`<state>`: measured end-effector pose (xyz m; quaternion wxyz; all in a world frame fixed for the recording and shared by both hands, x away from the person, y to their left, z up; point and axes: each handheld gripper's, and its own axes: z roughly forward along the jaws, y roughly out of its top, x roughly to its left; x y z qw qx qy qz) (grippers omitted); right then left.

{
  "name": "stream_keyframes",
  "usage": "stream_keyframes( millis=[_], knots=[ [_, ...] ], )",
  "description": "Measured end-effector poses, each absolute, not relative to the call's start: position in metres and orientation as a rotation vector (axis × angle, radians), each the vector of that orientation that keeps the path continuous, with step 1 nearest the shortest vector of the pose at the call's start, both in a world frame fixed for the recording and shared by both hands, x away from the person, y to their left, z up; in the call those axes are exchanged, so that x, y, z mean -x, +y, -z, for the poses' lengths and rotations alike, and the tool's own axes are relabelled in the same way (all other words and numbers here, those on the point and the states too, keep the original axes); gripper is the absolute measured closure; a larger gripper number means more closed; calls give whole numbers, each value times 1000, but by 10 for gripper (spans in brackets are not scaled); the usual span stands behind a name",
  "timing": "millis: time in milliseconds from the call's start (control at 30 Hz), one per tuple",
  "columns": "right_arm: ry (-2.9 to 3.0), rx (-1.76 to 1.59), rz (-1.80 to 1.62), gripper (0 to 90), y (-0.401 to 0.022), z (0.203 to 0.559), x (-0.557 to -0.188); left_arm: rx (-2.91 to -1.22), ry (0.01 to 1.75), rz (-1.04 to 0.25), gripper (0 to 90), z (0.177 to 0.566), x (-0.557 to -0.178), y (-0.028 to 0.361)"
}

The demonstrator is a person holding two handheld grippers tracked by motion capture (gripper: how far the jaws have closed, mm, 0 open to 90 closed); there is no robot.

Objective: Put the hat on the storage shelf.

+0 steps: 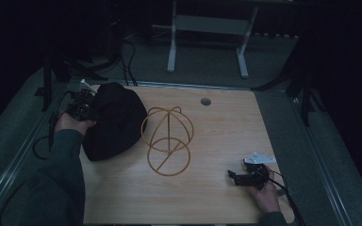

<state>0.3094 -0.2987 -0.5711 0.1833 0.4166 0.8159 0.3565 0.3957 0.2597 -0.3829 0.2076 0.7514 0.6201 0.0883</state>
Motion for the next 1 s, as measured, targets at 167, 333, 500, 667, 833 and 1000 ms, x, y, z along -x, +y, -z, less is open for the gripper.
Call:
stream_keyframes(
  millis=[167, 333, 500, 667, 833, 1000],
  knots=[
    [2302, -1175, -1006, 135, -299, 571, -309, -2090, 1699, -251, 878, 371, -396, 258],
    [2301, -1175, -1006, 135, -299, 571, -309, -2107, 1690, -267, 878, 360, -397, 256],
    [2300, -1177, -1007, 135, -299, 571, -309, -2124, 1675, -279, 878, 347, -397, 255],
    [2300, -1179, -1007, 136, -298, 571, -309, -2142, 1653, -277, 878, 337, -397, 254],
    [2300, -1180, -1008, 136, -298, 571, -309, -2155, 1624, -253, 878, 328, -397, 253],
    [2301, -1178, -1007, 135, -299, 571, -309, -2170, 1594, -238, 878, 318, -396, 252]
  ],
)
